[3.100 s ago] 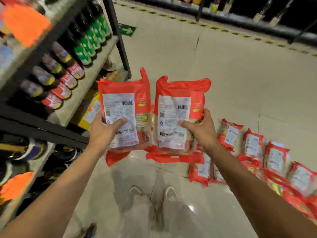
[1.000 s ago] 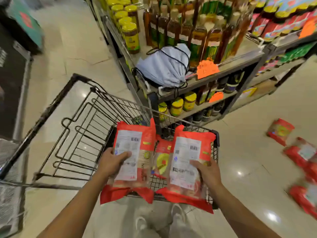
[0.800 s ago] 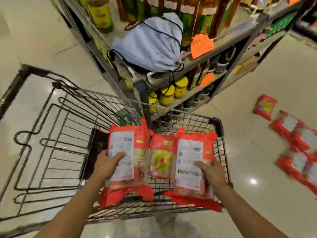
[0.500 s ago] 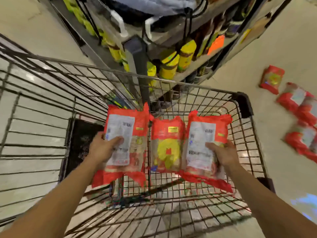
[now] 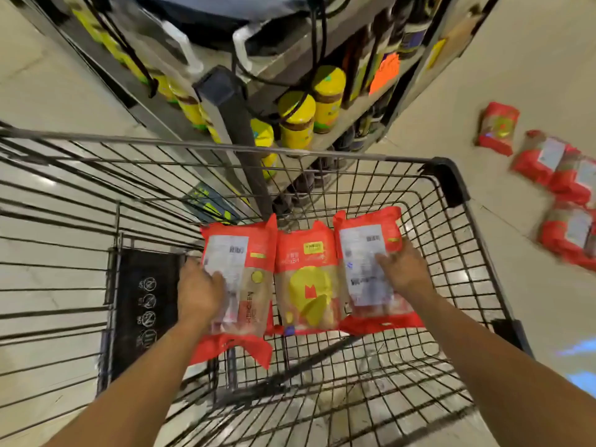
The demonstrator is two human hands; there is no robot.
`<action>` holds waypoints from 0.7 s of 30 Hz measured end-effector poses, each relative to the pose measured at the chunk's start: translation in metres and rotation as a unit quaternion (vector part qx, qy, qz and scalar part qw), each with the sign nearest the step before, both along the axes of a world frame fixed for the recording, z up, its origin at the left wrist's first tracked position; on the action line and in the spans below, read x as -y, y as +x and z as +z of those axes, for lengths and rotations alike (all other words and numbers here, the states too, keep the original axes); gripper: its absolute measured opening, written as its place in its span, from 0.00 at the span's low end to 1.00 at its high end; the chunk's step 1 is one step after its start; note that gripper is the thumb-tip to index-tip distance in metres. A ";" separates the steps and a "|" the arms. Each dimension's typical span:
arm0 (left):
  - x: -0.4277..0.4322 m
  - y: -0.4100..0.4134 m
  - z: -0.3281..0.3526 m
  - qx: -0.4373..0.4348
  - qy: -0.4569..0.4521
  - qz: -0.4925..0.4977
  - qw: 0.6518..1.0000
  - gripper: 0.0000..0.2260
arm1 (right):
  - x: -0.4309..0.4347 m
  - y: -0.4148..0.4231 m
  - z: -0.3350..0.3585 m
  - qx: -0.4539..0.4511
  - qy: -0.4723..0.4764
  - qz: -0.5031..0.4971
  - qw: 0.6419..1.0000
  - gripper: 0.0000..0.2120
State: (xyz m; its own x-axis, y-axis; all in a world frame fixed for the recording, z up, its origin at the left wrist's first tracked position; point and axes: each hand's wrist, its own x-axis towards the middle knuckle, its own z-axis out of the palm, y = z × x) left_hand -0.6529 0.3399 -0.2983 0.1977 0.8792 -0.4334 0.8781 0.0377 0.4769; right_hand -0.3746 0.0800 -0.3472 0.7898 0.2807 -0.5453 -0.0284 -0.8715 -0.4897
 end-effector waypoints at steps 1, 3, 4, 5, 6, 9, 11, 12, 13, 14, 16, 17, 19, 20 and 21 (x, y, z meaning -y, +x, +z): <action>0.001 0.005 0.014 -0.009 0.005 -0.025 1.000 0.15 | 0.005 0.002 0.002 -0.005 0.003 0.017 1.000 0.29; 0.006 0.014 0.051 -0.006 0.009 -0.081 0.997 0.17 | 0.002 -0.012 0.058 0.002 0.017 0.055 0.998 0.35; 0.010 0.020 0.073 0.001 0.014 -0.115 0.993 0.20 | 0.000 -0.020 0.098 0.019 0.021 0.076 0.997 0.34; 0.016 0.027 0.098 0.005 0.021 -0.153 0.988 0.22 | -0.001 -0.029 0.140 0.043 0.016 0.100 0.994 0.31; 0.024 0.034 0.122 -0.002 0.027 -0.193 0.981 0.22 | 0.001 -0.036 0.177 0.070 0.014 0.122 0.990 0.29; 0.055 0.059 0.207 0.002 0.084 -0.319 0.944 0.25 | 0.018 -0.044 0.274 0.151 0.007 0.165 0.975 0.31; 0.080 0.081 0.262 0.026 0.149 -0.399 0.904 0.25 | 0.041 -0.044 0.328 0.206 -0.011 0.191 0.960 0.33; 0.095 0.093 0.287 0.040 0.183 -0.436 0.880 0.26 | 0.055 -0.044 0.352 0.236 -0.021 0.196 0.952 0.33; 0.110 0.107 0.311 0.049 0.219 -0.470 0.854 0.27 | 0.071 -0.043 0.374 0.264 -0.028 0.197 0.944 0.34; 0.128 0.121 0.333 0.046 0.255 -0.501 0.826 0.28 | 0.089 -0.041 0.394 0.288 -0.033 0.196 0.937 0.34; 0.170 0.152 0.372 0.039 0.330 -0.545 0.770 0.29 | 0.128 -0.038 0.430 0.318 -0.049 0.183 0.929 0.35; 0.195 0.167 0.390 0.048 0.357 -0.559 0.747 0.30 | 0.150 -0.036 0.445 0.329 -0.057 0.171 0.927 0.35; 0.250 0.196 0.417 0.064 0.386 -0.585 0.711 0.31 | 0.199 -0.027 0.465 0.352 -0.066 0.139 0.923 0.36; 0.278 0.212 0.426 0.066 0.398 -0.596 0.694 0.32 | 0.226 -0.021 0.474 0.362 -0.070 0.121 0.922 0.37; 0.305 0.226 0.434 0.066 0.406 -0.606 0.681 0.32 | 0.253 -0.014 0.479 0.366 -0.078 0.105 0.921 0.37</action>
